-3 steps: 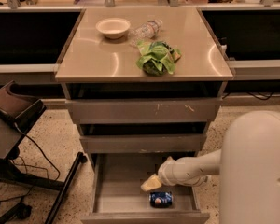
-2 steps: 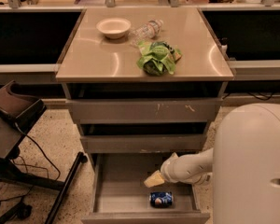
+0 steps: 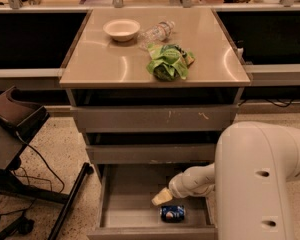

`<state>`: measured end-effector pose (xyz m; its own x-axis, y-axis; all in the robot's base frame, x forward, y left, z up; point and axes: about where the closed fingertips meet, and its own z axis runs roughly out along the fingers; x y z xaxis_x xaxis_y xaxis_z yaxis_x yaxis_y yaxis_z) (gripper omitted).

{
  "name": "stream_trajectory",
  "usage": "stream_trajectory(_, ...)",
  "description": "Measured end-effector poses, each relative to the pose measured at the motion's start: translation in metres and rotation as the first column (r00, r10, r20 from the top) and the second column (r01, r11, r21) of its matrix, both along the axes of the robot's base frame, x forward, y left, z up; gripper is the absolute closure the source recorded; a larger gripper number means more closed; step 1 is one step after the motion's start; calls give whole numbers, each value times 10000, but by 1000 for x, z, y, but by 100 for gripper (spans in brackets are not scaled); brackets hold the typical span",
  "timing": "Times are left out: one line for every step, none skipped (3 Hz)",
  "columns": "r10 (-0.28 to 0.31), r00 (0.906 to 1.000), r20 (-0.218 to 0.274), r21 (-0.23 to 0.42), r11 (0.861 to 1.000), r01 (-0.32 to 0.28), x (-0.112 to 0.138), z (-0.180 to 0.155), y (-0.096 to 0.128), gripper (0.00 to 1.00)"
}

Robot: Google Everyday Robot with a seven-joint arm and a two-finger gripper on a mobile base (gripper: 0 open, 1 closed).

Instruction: Pick pepsi can from bottom drawer and place on counter

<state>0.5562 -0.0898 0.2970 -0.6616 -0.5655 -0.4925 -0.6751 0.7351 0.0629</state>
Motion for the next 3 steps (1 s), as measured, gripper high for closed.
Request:
stream_trajectory(-109, 9975, -704, 12, 9999, 111, 2, -50, 0, 0)
stream_trajectory(-585, 9925, -1073, -293, 9980, 557, -7, -83, -22, 0)
stream_trajectory(-582, 9920, -1120, -305, 9980, 551, -9, -86, -23, 0)
